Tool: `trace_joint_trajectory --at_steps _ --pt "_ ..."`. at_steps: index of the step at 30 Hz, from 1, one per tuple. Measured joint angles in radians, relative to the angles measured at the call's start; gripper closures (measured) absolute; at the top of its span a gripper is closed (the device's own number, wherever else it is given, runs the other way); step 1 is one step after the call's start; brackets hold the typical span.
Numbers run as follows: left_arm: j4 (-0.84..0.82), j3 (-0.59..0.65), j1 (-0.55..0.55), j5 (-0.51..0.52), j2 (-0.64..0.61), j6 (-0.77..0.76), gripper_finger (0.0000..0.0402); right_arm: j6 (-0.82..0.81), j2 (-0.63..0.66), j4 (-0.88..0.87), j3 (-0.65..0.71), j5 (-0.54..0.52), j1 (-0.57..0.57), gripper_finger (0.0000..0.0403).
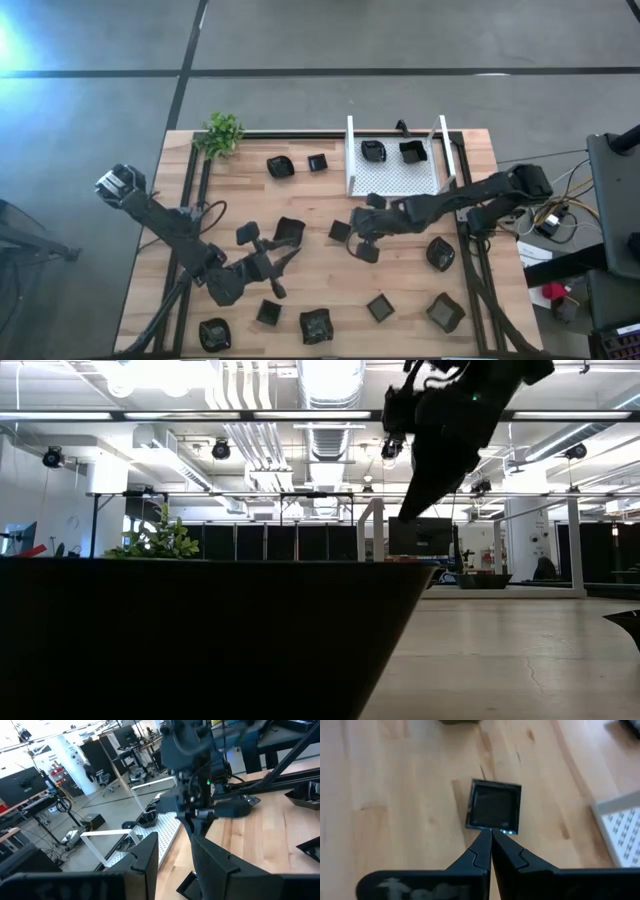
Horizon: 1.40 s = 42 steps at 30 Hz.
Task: Pick & Place Mini shaped plates
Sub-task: Put the square plate on the shelf
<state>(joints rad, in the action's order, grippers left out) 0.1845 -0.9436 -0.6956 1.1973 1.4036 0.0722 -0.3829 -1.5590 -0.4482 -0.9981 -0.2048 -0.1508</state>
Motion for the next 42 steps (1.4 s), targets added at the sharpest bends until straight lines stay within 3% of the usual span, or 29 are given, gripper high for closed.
trace_joint_trajectory --at_steps 9,19,24,42 --pt "0.000 0.002 0.000 0.000 0.000 -0.001 0.0289 -0.140 -0.090 0.006 0.000 -0.052 0.038 0.0390" --pt "0.000 0.002 0.000 0.001 0.000 -0.001 0.0289 -0.207 -0.127 0.017 -0.011 -0.022 0.082 0.0311" --pt "0.000 0.002 0.000 0.001 0.000 -0.002 0.0289 -0.249 -0.130 0.021 -0.011 -0.006 0.111 0.0291" --pt "-0.001 0.002 0.000 -0.002 0.000 -0.011 0.0289 -0.208 -0.190 0.079 -0.012 0.051 0.152 0.0301"
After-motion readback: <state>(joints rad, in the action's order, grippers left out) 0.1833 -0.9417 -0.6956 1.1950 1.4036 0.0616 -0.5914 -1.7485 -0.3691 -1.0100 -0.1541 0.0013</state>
